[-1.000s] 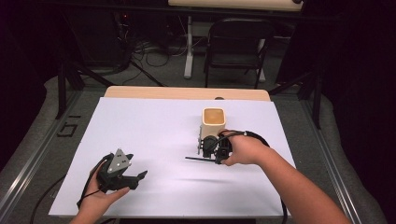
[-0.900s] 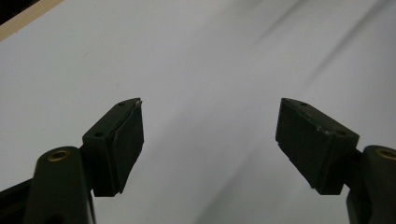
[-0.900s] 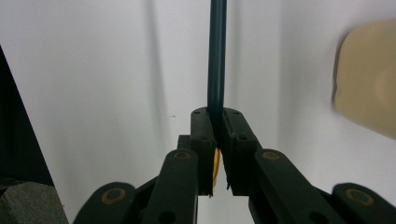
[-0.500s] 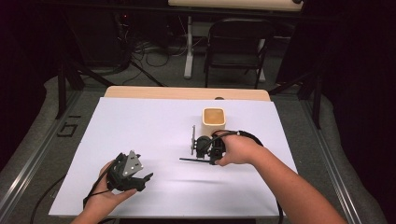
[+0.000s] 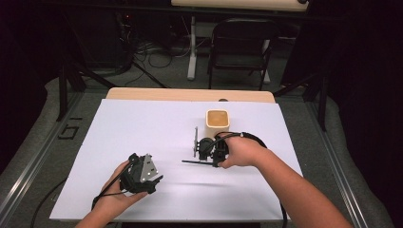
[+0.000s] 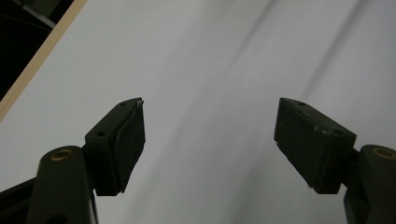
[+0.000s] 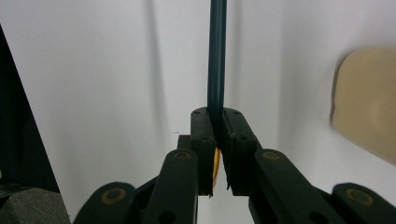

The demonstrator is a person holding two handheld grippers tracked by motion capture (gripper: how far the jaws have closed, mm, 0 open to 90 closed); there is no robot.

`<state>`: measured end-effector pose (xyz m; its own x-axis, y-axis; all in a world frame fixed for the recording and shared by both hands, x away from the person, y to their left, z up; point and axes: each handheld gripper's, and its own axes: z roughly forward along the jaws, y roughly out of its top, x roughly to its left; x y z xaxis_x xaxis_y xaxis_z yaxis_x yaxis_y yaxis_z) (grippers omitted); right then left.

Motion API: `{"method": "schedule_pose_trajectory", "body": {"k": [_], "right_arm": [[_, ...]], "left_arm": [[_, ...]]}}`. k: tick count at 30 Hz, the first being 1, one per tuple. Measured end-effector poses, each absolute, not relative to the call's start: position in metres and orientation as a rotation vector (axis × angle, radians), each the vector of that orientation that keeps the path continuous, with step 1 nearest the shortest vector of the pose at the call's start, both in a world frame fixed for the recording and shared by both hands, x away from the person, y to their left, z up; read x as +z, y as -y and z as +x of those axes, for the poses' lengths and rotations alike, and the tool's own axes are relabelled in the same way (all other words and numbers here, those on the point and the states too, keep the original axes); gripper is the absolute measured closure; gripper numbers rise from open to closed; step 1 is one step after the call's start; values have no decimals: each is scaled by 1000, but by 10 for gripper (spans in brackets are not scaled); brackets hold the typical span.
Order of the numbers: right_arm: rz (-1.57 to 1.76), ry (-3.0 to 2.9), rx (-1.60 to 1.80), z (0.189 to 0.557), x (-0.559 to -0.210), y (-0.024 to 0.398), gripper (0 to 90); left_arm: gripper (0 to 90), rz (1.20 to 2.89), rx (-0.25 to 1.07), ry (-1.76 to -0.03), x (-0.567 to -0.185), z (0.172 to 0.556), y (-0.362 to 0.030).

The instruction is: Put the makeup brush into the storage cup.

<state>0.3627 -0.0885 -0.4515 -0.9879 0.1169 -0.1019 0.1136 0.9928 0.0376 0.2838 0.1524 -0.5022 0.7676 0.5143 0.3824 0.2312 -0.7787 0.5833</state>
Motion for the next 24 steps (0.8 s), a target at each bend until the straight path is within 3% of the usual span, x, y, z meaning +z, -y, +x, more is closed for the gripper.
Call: {"method": "schedule_pose_trajectory", "body": {"k": [24], "right_arm": [[165, -3048, 35, 362, -454, 84, 838]], "left_arm": [[350, 2629, 1006, -255, -509, 273, -123]]}}
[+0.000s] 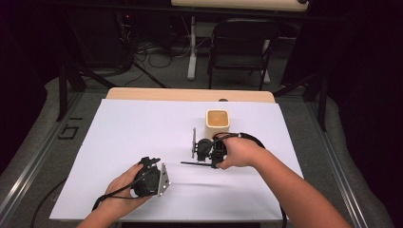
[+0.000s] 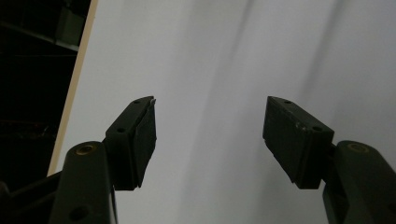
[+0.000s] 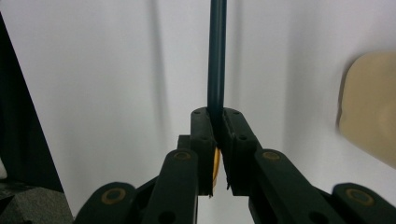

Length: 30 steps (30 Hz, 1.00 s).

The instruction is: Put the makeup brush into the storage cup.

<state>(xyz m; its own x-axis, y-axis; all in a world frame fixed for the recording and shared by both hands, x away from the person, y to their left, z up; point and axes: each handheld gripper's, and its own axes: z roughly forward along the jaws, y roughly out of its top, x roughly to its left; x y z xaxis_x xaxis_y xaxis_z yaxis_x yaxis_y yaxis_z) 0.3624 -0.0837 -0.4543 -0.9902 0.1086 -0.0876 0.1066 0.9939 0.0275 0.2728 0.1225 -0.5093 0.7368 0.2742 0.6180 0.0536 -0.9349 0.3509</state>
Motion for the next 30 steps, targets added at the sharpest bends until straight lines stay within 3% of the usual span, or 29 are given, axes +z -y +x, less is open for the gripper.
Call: {"method": "schedule_pose_trajectory", "body": {"k": [30], "right_arm": [[144, -3064, 25, 361, -457, 74, 837]], "left_arm": [[416, 2654, 1155, -108, -510, 268, -99]]}}
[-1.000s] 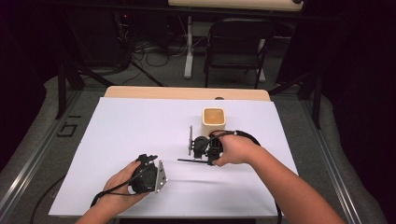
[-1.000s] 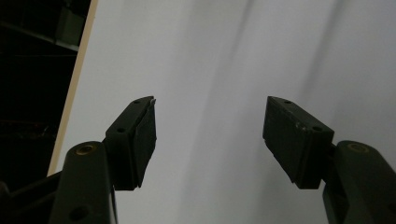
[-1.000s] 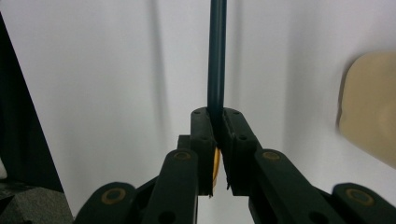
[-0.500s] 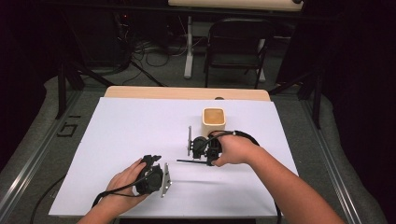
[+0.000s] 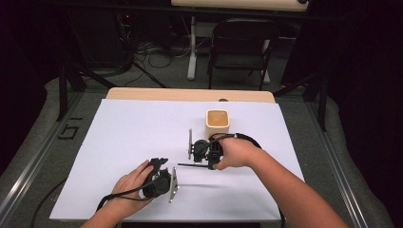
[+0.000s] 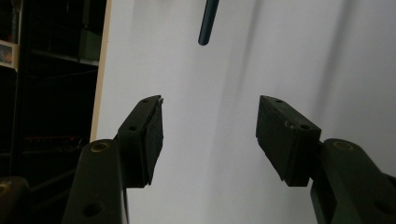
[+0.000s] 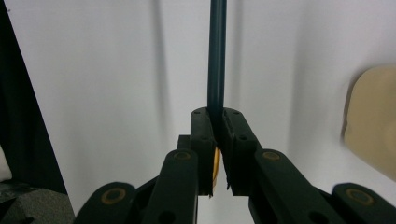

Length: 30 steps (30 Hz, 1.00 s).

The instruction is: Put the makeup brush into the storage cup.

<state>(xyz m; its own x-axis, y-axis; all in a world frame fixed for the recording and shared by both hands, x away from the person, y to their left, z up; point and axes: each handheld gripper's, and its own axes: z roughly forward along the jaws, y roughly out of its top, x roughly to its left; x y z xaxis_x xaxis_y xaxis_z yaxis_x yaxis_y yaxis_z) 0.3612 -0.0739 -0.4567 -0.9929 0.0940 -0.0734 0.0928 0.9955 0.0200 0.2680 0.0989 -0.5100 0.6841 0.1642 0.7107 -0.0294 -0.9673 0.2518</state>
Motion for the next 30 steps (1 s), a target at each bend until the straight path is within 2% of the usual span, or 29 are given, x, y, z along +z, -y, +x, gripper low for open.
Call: {"method": "schedule_pose_trajectory", "body": {"k": [20, 30], "right_arm": [[133, -3069, 23, 360, -458, 69, 837], [109, -3074, 25, 358, -459, 62, 838]], "left_arm": [[456, 2671, 1211, -44, -513, 267, -86], [503, 2664, 1235, -6, -516, 266, -76]]}}
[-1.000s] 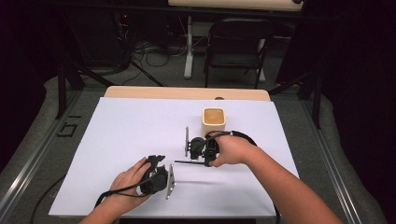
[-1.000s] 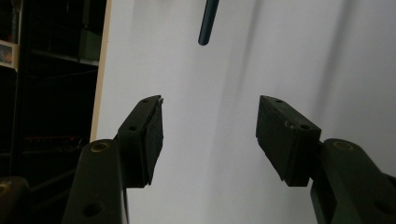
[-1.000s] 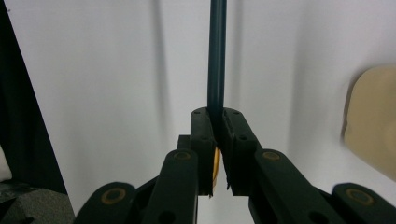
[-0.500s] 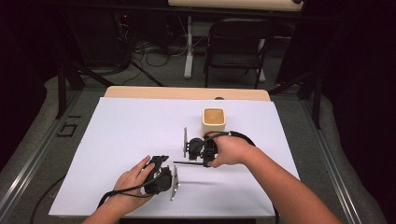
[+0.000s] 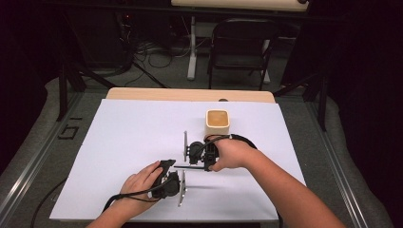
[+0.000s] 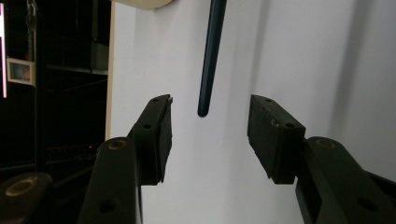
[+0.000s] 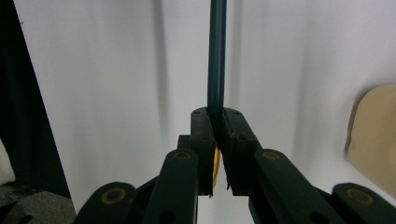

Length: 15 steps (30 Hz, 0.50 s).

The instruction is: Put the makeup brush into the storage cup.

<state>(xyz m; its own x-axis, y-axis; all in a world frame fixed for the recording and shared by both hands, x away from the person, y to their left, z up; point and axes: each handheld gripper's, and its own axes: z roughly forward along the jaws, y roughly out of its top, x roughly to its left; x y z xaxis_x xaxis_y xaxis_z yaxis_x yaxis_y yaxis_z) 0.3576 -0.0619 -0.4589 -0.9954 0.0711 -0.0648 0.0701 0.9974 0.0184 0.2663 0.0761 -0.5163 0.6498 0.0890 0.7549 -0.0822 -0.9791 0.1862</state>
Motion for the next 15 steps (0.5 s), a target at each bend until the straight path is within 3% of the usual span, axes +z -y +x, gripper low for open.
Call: {"method": "schedule_pose_trajectory", "body": {"k": [15], "right_arm": [[91, -3082, 28, 355, -460, 55, 837]], "left_arm": [[592, 2665, 1246, 42, -520, 266, -61]]}}
